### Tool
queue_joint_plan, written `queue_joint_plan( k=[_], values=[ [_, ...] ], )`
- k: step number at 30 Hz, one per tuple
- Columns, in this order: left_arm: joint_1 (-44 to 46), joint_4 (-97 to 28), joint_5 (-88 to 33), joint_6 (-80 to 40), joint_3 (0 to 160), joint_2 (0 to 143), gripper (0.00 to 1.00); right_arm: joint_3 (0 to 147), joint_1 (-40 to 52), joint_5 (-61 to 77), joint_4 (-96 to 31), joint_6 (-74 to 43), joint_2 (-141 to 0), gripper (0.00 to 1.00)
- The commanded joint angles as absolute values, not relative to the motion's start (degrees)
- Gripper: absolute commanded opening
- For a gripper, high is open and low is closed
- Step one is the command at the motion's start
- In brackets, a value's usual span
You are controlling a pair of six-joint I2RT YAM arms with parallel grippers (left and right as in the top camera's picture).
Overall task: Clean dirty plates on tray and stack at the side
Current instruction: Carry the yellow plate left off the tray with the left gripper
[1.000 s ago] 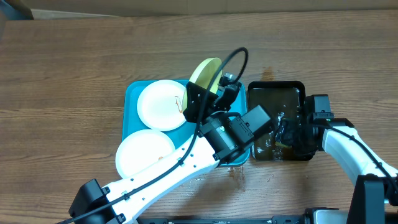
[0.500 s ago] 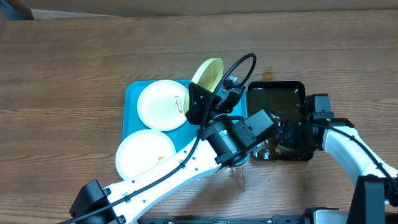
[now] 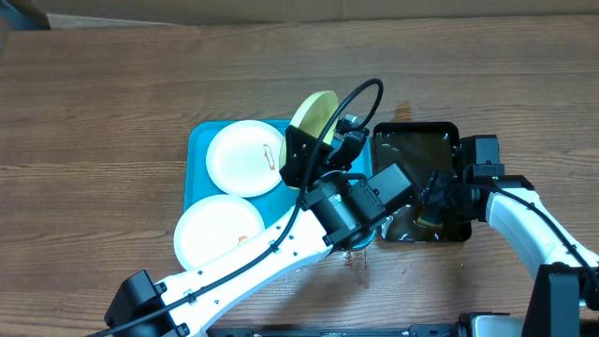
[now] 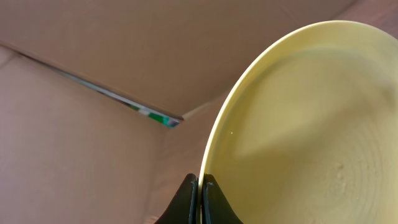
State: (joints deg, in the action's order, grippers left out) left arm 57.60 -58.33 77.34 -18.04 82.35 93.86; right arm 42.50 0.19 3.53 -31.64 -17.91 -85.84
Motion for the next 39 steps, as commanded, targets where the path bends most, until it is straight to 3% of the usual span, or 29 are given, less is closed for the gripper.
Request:
queue_joint_plan(
  k=[1,2,4,5,6,7,8,9,15,16,17,18,19,20,21,22,23,24,27,31,39],
  values=[
    [55.5,-58.1,74.4,-20.5,83.4,93.1,0.04,42.2,0.3,7.1,-28.6,-17.6,-86.1,0.23],
    [55.0,-58.0,74.5,-20.9,83.4,93.1,0.04,42.2,0.3,8.3,-28.0,-17.6,-86.1,0.04],
    [54.2,-58.1,74.4,-21.3,83.4,93.1,0.04,42.2,0.3,9.6,-27.1,-17.7,-86.1,0.04],
    [53.9,-58.1,74.4,-21.3,83.4,93.1,0.04,42.2,0.3,9.5,-27.0,-17.7,-86.1,0.22],
    [53.5,-58.1,74.4,-21.3,83.4,93.1,0.04,42.2,0.3,9.5,-26.7,-17.7,-86.1,0.55],
    [53.2,-58.1,74.5,-21.3,83.4,93.1,0.04,42.2,0.3,9.5,-26.5,-17.7,-86.1,0.78],
    [52.8,-58.1,74.5,-21.2,83.4,93.1,0.04,42.2,0.3,9.5,-26.5,-17.6,-86.1,0.94],
    [52.5,-58.1,74.5,-21.2,83.4,93.1,0.04,42.2,0.3,9.5,-26.5,-17.6,-86.1,1.0],
    [51.0,-57.8,75.6,-21.2,83.4,93.1,0.04,42.2,0.3,8.4,-25.1,-17.6,-86.1,0.96],
    [50.9,-57.6,75.9,-21.2,83.4,93.1,0.04,42.2,0.3,8.6,-24.6,-17.6,-86.1,0.86],
    [51.0,-57.4,76.5,-21.1,83.4,93.1,0.04,42.2,0.3,8.8,-24.4,-17.6,-86.1,0.59],
    [51.0,-57.3,76.9,-20.9,83.4,93.1,0.04,42.2,0.3,8.7,-24.3,-17.6,-86.1,0.21],
    [51.0,-57.1,77.0,-20.3,83.4,93.1,0.04,42.2,0.3,8.7,-24.3,-17.6,-86.1,0.04],
    [51.0,-56.9,77.1,-19.4,83.4,93.1,0.04,42.2,0.3,8.7,-24.4,-17.6,-86.1,0.04],
    [51.0,-56.5,77.1,-18.7,83.4,93.1,0.04,42.2,0.3,8.7,-24.5,-17.6,-86.1,0.07],
    [51.0,-56.1,77.1,-18.1,83.4,93.1,0.04,42.2,0.3,8.7,-24.7,-17.6,-86.1,0.52],
    [51.0,-55.6,77.1,-17.9,83.4,93.1,0.04,42.2,0.3,8.7,-24.9,-17.7,-86.1,0.88],
    [51.0,-54.9,76.5,-18.0,83.4,93.1,0.04,42.2,0.3,8.9,-25.3,-17.6,-86.1,1.0],
    [50.6,-53.3,68.5,-18.0,83.6,93.0,0.04,42.2,0.3,9.3,-27.2,-17.6,-86.1,1.0],
    [46.0,-53.6,49.2,-18.0,86.4,92.1,0.04,42.2,0.3,9.3,-29.3,-17.6,-86.1,1.0],
    [21.2,-60.4,19.6,-21.9,97.8,89.5,0.04,42.2,0.3,9.1,-29.8,-17.6,-86.1,1.0]
  ],
)
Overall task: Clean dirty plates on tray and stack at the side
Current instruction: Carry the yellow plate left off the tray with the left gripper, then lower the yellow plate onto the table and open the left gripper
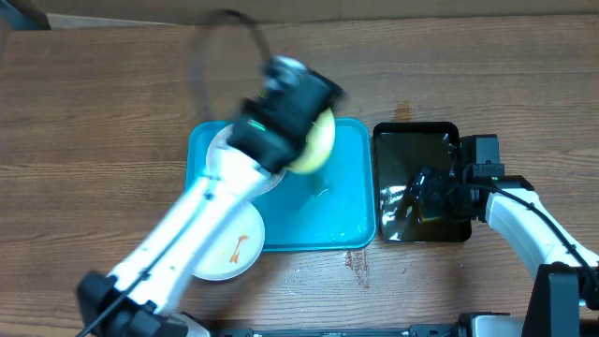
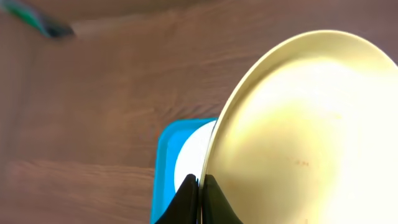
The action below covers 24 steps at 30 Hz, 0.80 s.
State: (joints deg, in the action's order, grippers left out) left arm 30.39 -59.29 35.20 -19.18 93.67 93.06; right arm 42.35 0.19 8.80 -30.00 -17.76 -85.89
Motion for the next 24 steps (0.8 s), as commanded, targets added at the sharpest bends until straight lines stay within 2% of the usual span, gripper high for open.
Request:
queue_joint_plan(
  k=[1,7,12,17,24],
  values=[
    [17.4,-60.4,17.4,-21.9,98.0,89.4,0.04,42.2,0.3,9.1,-29.8,-17.6,-86.1,1.0],
    [-8.7,-61.9,11.6,-24.9,97.2,92.4,0.04,42.2,0.3,9.1,-29.8,-17.6,-86.1,1.0],
    [-22.0,-61.2,7.2,-25.1,96.7,97.3,0.04,42.2,0.3,9.1,-29.8,-17.6,-86.1,1.0],
    [-29.8,-59.9,6.1,-26.0,96.7,104.8,0.04,42.2,0.3,9.1,-29.8,-17.6,-86.1,1.0],
    [-31.9,-53.6,6.3,-24.4,96.7,115.9,0.04,42.2,0.3,9.1,-29.8,-17.6,-86.1,1.0]
  ],
)
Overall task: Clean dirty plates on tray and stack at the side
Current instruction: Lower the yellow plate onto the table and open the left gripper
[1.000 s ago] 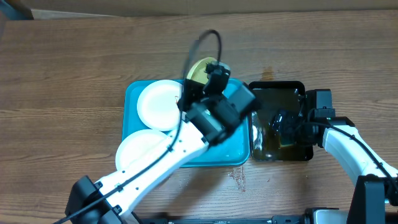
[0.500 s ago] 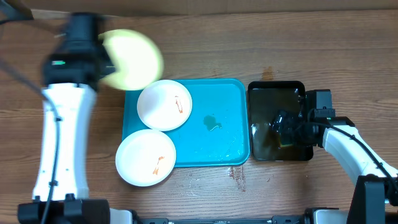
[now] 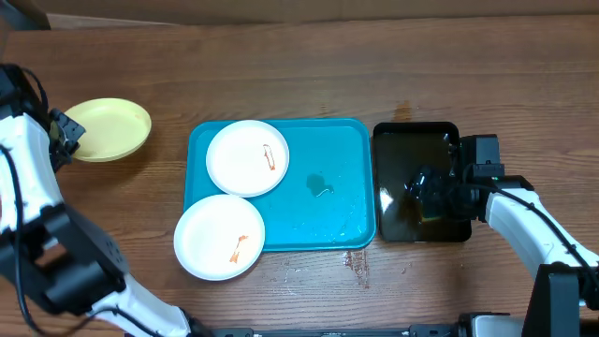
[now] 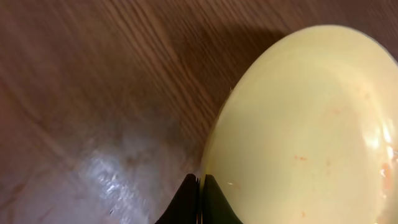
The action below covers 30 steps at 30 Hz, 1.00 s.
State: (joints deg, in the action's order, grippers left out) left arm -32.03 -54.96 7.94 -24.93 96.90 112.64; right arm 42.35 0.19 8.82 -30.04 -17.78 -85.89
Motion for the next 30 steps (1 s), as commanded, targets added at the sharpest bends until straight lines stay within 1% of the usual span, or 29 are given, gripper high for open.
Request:
queue_joint_plan(
  k=[1,5,6,7,8,9,10,11,12,13,16,19,21,23,25,30],
  values=[
    [-31.9,-52.5,6.3,-24.2,96.7,117.0,0.04,42.2,0.3,9.1,-29.8,-17.6,-86.1,1.0],
    [-31.9,-49.1,6.3,-24.2,96.7,119.8,0.04,42.2,0.3,9.1,-29.8,-17.6,-86.1,1.0],
    [-31.9,-48.4,6.5,-24.1,96.7,120.4,0.05,42.2,0.3,9.1,-29.8,-17.6,-86.1,1.0],
    [-32.0,-47.9,6.5,-23.9,96.7,120.7,0.1,42.2,0.3,9.1,-29.8,-17.6,-86.1,1.0],
    [-32.0,-47.7,6.5,-23.6,96.7,120.7,0.22,42.2,0.3,9.1,-29.8,-17.6,-86.1,1.0],
    [-32.0,-47.4,6.5,-22.9,96.7,120.7,0.43,42.2,0.3,9.1,-29.8,-17.6,-86.1,1.0],
    [-32.0,-47.4,6.5,-22.1,96.9,120.7,0.58,42.2,0.3,9.1,-29.8,-17.6,-86.1,1.0],
    [-32.0,-48.0,5.8,-20.9,97.3,120.6,0.78,42.2,0.3,9.1,-29.8,-17.6,-86.1,1.0],
    [-31.9,-49.4,4.5,-18.2,98.0,120.4,0.93,42.2,0.3,9.1,-29.8,-17.6,-86.1,1.0],
    [-31.9,-51.8,2.1,-15.7,99.5,119.9,0.97,42.2,0.3,9.1,-29.8,-17.6,-86.1,1.0],
    [-31.9,-56.0,-3.5,-15.2,102.5,118.5,0.96,42.2,0.3,9.1,-29.8,-17.6,-86.1,1.0],
    [-31.3,-60.7,-13.3,-11.8,103.6,115.1,0.95,42.2,0.3,9.1,-29.8,-17.6,-86.1,1.0],
    [-30.2,-64.4,-15.6,-11.7,103.6,112.9,0.95,42.2,0.3,9.1,-29.8,-17.6,-86.1,1.0],
    [-28.4,-68.8,-16.1,-11.0,103.6,111.1,0.91,42.2,0.3,9.1,-29.8,-17.6,-86.1,1.0],
    [-25.4,-73.6,-15.4,-8.7,103.5,109.5,0.85,42.2,0.3,9.1,-29.8,-17.6,-86.1,1.0],
    [-17.6,-78.4,-9.5,-8.5,103.1,109.1,0.84,42.2,0.3,9.1,-29.8,-17.6,-86.1,1.0]
  ],
)
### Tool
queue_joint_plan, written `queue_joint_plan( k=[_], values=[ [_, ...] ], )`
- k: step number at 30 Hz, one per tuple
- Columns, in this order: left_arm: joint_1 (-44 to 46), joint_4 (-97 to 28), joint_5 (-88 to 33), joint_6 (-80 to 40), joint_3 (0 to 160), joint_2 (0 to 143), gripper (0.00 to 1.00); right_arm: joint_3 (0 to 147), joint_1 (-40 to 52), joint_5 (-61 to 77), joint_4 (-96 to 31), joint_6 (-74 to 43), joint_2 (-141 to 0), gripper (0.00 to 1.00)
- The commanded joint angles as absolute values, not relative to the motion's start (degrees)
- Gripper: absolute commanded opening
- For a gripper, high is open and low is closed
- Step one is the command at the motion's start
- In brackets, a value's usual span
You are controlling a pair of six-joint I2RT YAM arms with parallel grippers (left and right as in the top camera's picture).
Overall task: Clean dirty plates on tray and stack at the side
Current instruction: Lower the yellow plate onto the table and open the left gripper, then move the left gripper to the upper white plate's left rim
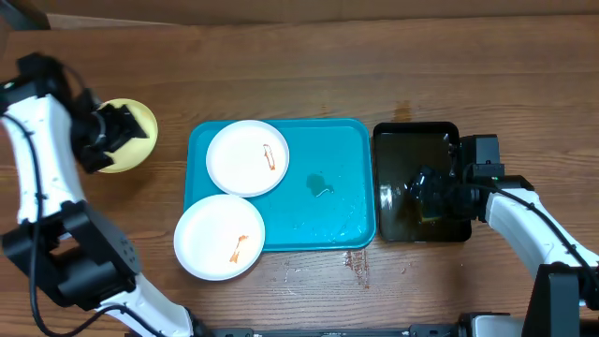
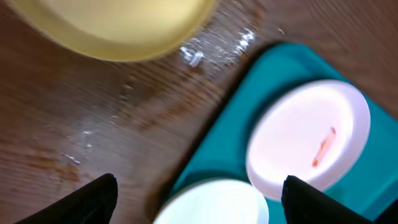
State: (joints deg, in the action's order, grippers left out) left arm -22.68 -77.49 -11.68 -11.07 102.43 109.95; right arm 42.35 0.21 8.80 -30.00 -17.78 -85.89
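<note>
The pale yellow plate (image 1: 136, 140) (image 2: 118, 25) lies flat on the wood, left of the teal tray (image 1: 328, 187) (image 2: 230, 137). My left gripper (image 1: 114, 131) (image 2: 199, 208) hangs open just above that plate's edge, with nothing between its wide-spread fingers (image 2: 93, 199). Two white plates sit on the tray's left half. The upper one (image 1: 247, 157) (image 2: 308, 140) has an orange smear, and so does the lower one (image 1: 219, 237) (image 2: 211, 202). My right gripper (image 1: 432, 195) is inside the black bin (image 1: 388, 140), and its jaws cannot be made out.
The black bin stands right against the tray's right edge. A small wet patch (image 1: 318, 184) lies in the middle of the tray. Water specks (image 2: 211, 50) mark the wood beside the yellow plate. Cardboard runs along the table's far edge.
My left gripper was shut on the yellow plate's rim just over the wood. It is now open and the plate lies free on the table. The right arm has not moved.
My left gripper first held the yellow plate on edge by the black bin. It then held the plate over the tray, then low over the table to the tray's left. By now the plate is set down there and released.
</note>
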Motion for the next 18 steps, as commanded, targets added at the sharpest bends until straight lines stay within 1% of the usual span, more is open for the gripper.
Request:
queue_joint_plan(
  k=[1,3,9,11,16,18],
  values=[
    [-16.1,-78.2,-8.5,-8.5,102.5,109.1,0.84,42.2,0.3,9.1,-29.8,-17.6,-86.1,1.0],
    [-12.6,-77.5,-5.7,-8.6,100.7,109.3,0.79,42.2,0.3,9.1,-29.8,-17.6,-86.1,1.0],
    [-4.8,-72.2,-3.5,-8.9,91.8,109.4,0.78,42.2,0.3,9.1,-29.8,-17.6,-86.1,1.0],
    [-3.1,-69.0,-3.4,-9.2,88.8,109.4,0.76,42.2,0.3,9.1,-29.8,-17.6,-86.1,1.0],
    [-1.1,-60.8,0.8,-9.4,82.3,109.4,0.75,42.2,0.3,9.1,-29.8,-17.6,-86.1,1.0],
    [-1.1,-58.6,0.8,-9.4,80.6,109.4,0.72,42.2,0.3,9.1,-29.8,-17.6,-86.1,1.0]
  ],
)
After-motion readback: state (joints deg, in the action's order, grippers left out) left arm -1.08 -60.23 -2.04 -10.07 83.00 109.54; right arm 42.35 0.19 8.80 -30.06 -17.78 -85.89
